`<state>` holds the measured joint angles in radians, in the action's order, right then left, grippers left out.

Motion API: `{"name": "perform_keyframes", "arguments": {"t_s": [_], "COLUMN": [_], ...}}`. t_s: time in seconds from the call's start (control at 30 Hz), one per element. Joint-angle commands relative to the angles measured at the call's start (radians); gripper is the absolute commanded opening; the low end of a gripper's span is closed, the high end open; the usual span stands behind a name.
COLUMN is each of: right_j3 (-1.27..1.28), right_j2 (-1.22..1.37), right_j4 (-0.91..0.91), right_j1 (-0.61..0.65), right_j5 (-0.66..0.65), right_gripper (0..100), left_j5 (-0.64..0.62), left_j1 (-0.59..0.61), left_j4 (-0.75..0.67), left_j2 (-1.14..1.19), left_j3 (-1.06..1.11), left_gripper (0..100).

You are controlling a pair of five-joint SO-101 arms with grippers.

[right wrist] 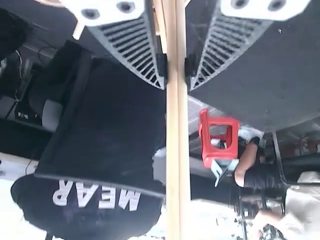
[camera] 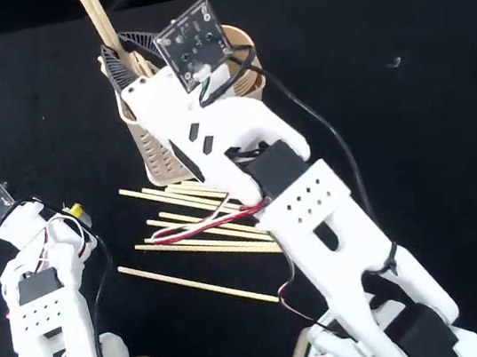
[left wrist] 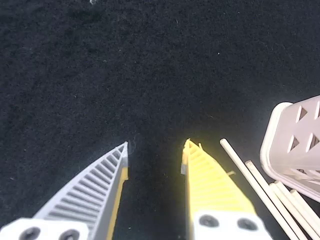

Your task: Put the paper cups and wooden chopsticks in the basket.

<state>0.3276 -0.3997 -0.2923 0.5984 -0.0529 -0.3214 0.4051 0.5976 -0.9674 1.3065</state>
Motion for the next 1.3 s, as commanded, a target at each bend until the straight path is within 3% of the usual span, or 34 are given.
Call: {"name": "perform_keyframes", "arguments": {"t_s": [0.0,0.3,0.4,0.47,0.67,0.83,1.07,1.17,1.27], "right_j3": [0.039,0.160,0.160,0.159,0.107,0.084,0.165,0.305,0.484], "right_j2": [0.021,0.058,0.058,0.054,-0.028,-0.229,-0.404,-0.414,-0.414], "right_j4": [0.097,0.184,0.183,0.158,0.040,-0.186,-0.822,-0.947,-0.924], "right_j1": [-0.023,-0.023,-0.023,-0.023,-0.026,-0.018,0.005,-0.014,-0.107], "right_j5": [0.002,0.000,0.005,0.006,0.003,0.002,-0.021,-0.180,-0.353], "right_gripper": [1.1,1.7,9.3,14.2,14.9,14.9,15.2,15.2,15.3], "left_j5": [-0.005,-0.005,-0.005,-0.005,-0.005,-0.005,-0.005,-0.005,-0.005], "left_j1": [0.002,0.002,0.002,0.002,0.002,0.002,0.002,0.002,0.002], "left_j4": [-0.017,-0.017,-0.017,-0.017,-0.017,-0.017,-0.017,-0.017,-0.018], "left_j2": [-0.018,-0.018,-0.018,-0.018,-0.018,-0.018,-0.018,-0.018,-0.018], "left_j3": [-0.013,-0.013,-0.013,-0.013,-0.013,-0.013,-0.013,-0.013,-0.013], "left_gripper": [18,18,18,18,18,18,18,18,18]}}
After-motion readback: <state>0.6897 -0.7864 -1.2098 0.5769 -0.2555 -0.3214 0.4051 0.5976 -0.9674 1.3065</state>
